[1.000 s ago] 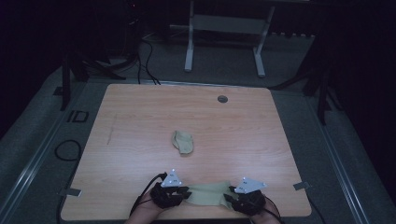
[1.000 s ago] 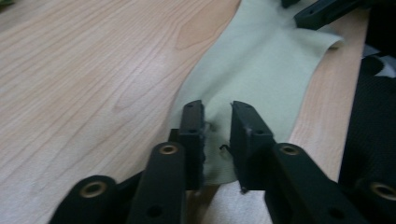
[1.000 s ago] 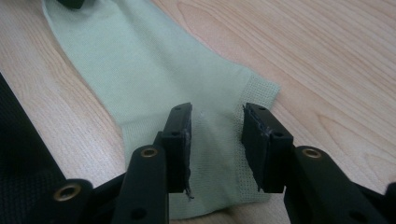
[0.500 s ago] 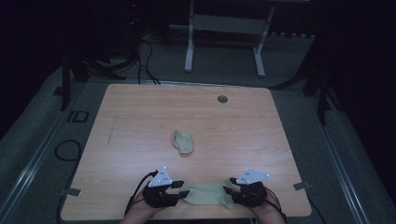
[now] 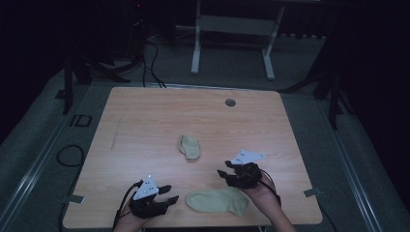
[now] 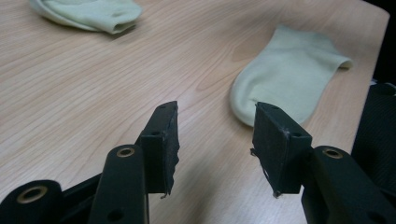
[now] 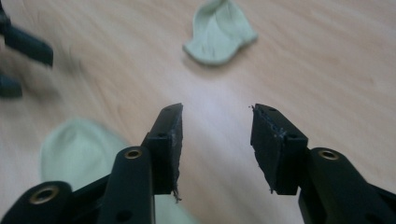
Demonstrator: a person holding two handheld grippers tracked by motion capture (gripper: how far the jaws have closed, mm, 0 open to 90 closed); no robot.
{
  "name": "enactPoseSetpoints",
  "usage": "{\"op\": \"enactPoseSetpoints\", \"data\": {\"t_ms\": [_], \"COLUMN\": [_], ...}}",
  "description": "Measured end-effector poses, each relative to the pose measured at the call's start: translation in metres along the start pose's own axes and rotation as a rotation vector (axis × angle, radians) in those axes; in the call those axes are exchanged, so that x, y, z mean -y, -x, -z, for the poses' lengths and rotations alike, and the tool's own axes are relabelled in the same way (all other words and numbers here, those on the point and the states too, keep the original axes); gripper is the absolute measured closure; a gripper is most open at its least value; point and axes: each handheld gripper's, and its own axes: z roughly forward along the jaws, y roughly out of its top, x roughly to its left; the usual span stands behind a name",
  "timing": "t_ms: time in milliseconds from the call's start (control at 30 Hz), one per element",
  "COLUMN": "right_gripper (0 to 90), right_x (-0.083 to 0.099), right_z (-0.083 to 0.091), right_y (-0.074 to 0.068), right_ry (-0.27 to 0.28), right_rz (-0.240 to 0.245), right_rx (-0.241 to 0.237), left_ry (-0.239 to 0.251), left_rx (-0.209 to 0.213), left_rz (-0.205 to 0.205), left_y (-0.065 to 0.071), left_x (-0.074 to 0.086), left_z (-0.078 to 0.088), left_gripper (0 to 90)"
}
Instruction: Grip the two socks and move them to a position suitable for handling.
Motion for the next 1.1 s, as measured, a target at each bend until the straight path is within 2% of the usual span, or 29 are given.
{"op": "enactPoseSetpoints", "data": {"t_ms": [133,333,467,633,800,900,1100], "right_gripper": [50.1,47.4,44.4,42.1,40.3,38.9,37.9], "right_x": [-0.023,-0.053,-0.067,-0.08,-0.09,-0.091,-0.095], "right_z": [-0.017,-0.052,-0.079,-0.105,-0.131,-0.146,-0.166], "right_y": [-0.001,-0.002,-0.002,0.0,0.005,0.006,0.012], "right_ry": [0.009,0.0,-0.014,-0.035,-0.061,-0.09,-0.117], "right_rz": [-0.002,-0.007,-0.038,-0.055,-0.072,-0.064,-0.061], "right_rx": [-0.016,-0.015,-0.023,-0.009,0.019,0.035,0.08], "left_ry": [0.002,0.016,0.016,0.012,0.027,0.016,-0.002], "left_rx": [-0.013,-0.037,-0.048,-0.075,-0.103,-0.112,-0.093], "left_rz": [0.01,0.035,0.046,0.065,0.08,0.09,0.095], "left_y": [-0.003,-0.005,-0.005,-0.007,-0.006,-0.004,-0.004], "left_x": [0.003,0.004,0.004,0.005,0.004,0.003,0.005], "left_z": [0.0,0.0,0.0,0.001,0.004,0.002,0.0], "left_gripper": [49.8,41.6,36.8,27.7,22.6,17.7,15.9]}}
